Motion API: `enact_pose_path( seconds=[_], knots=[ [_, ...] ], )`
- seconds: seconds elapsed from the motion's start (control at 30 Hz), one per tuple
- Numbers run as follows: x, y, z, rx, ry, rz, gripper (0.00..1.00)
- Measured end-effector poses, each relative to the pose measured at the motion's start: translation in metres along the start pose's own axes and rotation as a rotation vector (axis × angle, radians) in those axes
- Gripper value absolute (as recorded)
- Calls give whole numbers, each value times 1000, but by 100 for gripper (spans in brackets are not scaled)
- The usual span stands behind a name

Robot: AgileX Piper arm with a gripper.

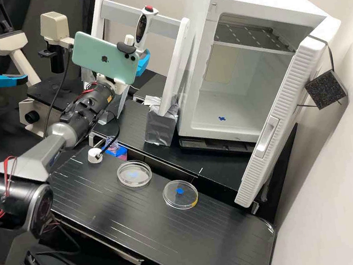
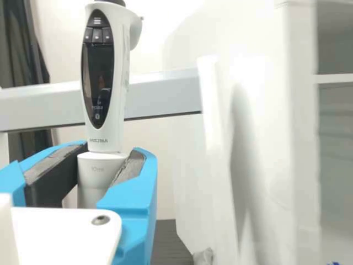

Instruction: Use the pipette

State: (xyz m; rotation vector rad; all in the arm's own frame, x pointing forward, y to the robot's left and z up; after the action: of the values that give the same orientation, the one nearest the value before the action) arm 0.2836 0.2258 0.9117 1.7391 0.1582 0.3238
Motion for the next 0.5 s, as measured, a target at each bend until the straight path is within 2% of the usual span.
enact_pose_path(
  seconds=[0.07,0.27,0.5],
  knots=[
    [-10,2,2,13,9,24,0],
    [-30,5,9,9,42,100,0],
    [-43,-11,18,1,51,80,0]
  ],
)
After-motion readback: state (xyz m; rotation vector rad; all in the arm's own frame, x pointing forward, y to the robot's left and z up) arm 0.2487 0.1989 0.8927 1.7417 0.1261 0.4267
